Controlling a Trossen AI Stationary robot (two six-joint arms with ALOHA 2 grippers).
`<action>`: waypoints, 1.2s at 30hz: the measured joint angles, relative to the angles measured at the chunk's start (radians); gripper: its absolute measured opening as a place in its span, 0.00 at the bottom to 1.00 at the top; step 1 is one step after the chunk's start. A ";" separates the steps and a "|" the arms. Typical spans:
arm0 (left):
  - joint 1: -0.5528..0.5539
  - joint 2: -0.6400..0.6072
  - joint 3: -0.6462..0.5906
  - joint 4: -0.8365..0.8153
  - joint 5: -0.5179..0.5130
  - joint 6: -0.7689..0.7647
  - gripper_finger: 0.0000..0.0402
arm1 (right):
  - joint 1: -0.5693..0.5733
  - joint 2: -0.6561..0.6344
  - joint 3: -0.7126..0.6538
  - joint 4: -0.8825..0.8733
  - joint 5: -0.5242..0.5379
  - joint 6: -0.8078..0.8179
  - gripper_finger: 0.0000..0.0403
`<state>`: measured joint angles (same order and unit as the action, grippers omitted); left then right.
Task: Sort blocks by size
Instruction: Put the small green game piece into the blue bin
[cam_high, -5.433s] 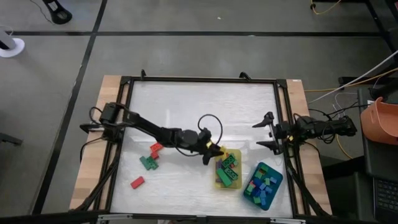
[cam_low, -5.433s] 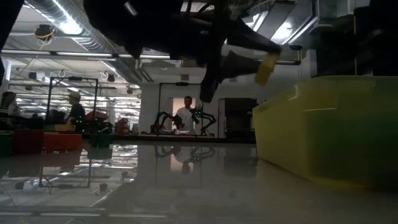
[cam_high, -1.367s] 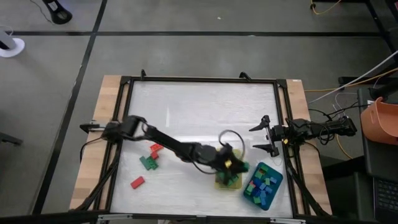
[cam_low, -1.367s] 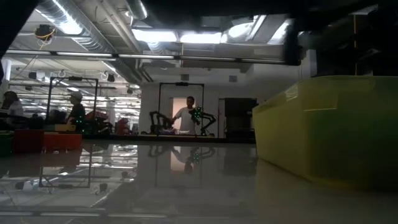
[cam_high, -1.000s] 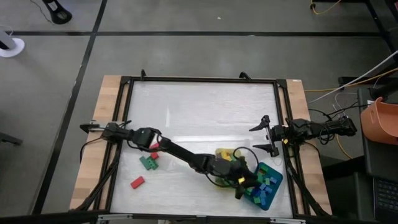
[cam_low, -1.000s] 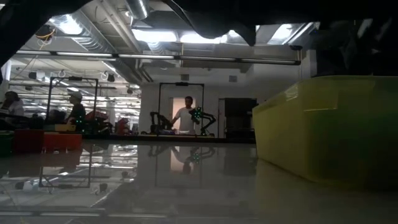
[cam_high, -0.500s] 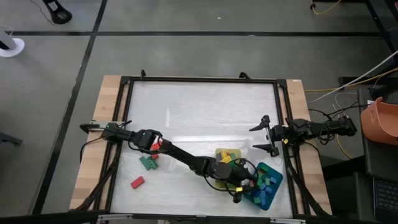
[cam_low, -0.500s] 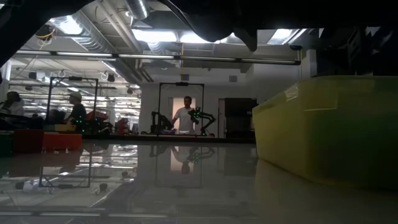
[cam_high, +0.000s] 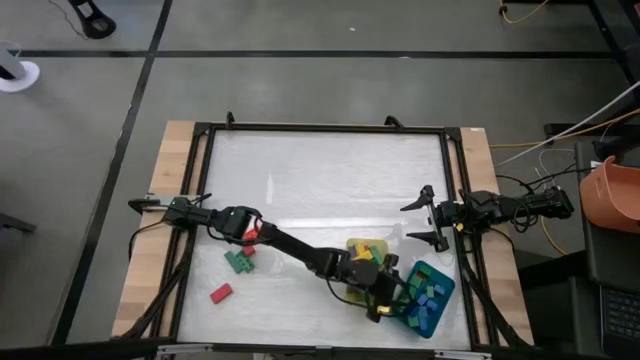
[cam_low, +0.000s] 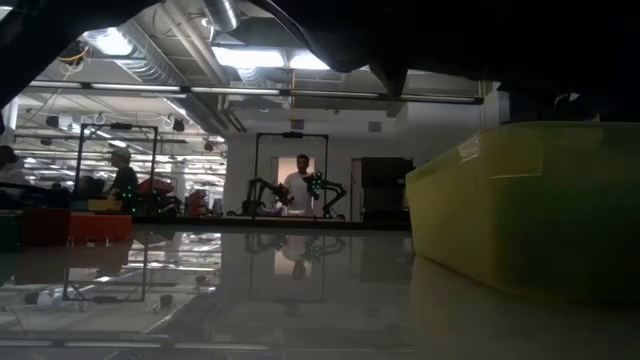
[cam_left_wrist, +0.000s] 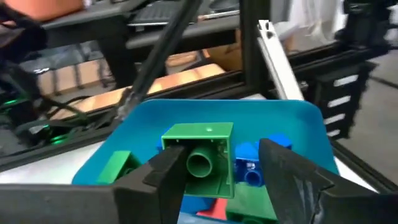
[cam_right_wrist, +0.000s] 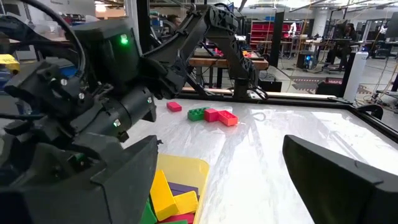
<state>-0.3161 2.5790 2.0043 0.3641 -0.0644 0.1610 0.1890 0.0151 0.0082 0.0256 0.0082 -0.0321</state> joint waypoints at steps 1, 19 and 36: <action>0.001 0.000 0.000 -0.001 0.026 0.008 0.45 | 0.000 0.000 0.000 0.000 0.000 0.000 0.85; 0.000 0.000 -0.001 0.035 0.095 0.019 0.42 | 0.000 0.001 0.025 -0.025 0.010 0.063 0.85; 0.004 0.000 -0.001 0.044 0.095 -0.004 0.42 | 0.000 0.080 0.105 -0.155 -0.068 0.274 0.85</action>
<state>-0.3117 2.5786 2.0037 0.4081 0.0303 0.1566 0.1894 0.0955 0.1133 -0.1299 -0.0599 0.2417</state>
